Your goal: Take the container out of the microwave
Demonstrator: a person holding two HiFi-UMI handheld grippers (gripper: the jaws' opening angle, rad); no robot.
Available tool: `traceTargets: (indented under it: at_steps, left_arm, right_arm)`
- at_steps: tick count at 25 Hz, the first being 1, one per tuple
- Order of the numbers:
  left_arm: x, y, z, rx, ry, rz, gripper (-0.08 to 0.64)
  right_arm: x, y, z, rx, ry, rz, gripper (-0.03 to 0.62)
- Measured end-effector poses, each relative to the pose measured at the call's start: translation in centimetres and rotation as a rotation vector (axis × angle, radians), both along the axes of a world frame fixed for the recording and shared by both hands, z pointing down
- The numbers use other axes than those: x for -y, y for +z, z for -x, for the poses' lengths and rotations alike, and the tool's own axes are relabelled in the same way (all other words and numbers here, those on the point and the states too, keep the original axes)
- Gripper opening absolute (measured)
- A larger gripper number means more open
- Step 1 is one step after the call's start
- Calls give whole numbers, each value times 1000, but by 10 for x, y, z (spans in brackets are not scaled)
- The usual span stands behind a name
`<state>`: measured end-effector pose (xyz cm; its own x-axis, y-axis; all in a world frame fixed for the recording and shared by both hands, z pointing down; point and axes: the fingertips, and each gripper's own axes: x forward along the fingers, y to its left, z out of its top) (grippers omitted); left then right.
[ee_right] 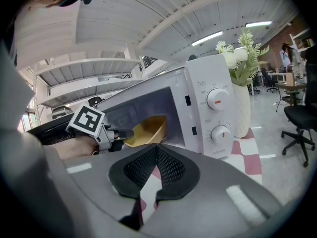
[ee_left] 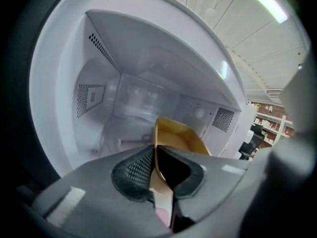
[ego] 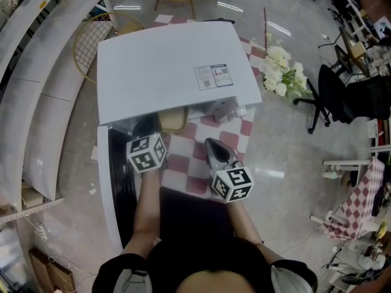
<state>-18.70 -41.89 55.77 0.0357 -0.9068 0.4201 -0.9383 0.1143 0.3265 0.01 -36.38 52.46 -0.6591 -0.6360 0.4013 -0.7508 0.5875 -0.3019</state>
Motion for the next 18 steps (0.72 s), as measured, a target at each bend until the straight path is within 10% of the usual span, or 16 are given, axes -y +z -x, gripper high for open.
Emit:
traceTargets:
  at_steps: [18]
  left_arm:
    - [-32,-8,-11,0,-27,-8,25]
  right_arm:
    - [-18,-6,-7,16,-45,-3,0]
